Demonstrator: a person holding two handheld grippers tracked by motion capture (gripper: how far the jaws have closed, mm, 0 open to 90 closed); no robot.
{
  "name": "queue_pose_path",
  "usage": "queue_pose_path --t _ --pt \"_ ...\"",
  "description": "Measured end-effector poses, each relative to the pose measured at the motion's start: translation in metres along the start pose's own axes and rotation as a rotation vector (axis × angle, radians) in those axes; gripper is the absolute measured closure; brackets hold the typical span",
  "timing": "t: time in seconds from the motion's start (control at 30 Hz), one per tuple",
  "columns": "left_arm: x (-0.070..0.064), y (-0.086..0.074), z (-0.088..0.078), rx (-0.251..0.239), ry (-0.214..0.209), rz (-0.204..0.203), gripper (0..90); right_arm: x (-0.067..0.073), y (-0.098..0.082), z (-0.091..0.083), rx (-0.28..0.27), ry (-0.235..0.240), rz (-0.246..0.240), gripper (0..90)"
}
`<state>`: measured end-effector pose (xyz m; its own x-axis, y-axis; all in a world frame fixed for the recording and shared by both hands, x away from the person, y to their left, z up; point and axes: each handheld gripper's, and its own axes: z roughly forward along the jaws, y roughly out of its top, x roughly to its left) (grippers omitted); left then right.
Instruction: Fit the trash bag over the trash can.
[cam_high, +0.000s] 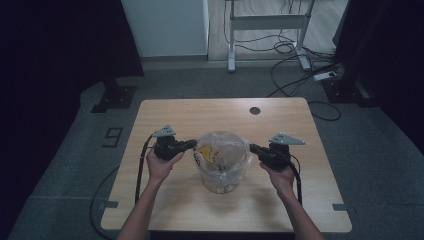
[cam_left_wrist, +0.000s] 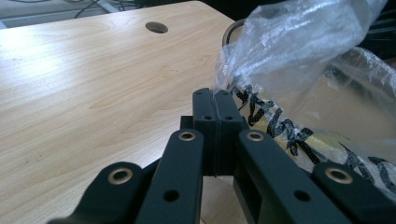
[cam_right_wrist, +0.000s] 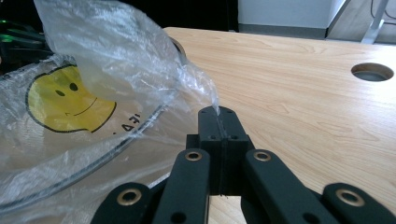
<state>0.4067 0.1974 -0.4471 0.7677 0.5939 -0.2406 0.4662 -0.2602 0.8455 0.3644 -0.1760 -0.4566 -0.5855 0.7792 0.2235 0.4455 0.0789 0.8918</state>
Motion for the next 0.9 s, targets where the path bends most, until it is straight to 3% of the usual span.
queue_pose_path --t 0.43,0.5,0.57,0.7,0.83,0.87,0.9 --pt "0.002 -0.002 0.004 0.007 -0.01 -0.009 89.8 0.0 -0.014 0.013 0.007 0.044 -0.023 88.4" --pt "0.001 -0.002 0.004 0.009 -0.007 -0.004 89.8 -0.001 -0.015 0.009 -0.011 0.022 -0.029 77.6" --pt "0.001 -0.002 0.003 0.009 -0.008 -0.002 89.8 -0.004 -0.014 0.0 -0.063 -0.001 -0.029 67.0" --pt "0.001 -0.001 0.004 0.008 -0.008 -0.001 89.7 -0.003 -0.001 -0.015 -0.115 0.013 -0.064 52.5" --pt "-0.001 -0.001 0.005 0.008 -0.01 0.0 89.7 0.003 0.014 -0.021 -0.135 0.064 -0.11 47.5" --pt "-0.002 0.0 0.006 0.009 -0.01 0.002 89.7 0.009 0.025 -0.02 -0.133 0.113 -0.148 44.5" --pt "-0.002 0.0 0.006 0.008 -0.012 0.002 89.7 0.011 0.029 -0.018 -0.128 0.13 -0.159 43.5"
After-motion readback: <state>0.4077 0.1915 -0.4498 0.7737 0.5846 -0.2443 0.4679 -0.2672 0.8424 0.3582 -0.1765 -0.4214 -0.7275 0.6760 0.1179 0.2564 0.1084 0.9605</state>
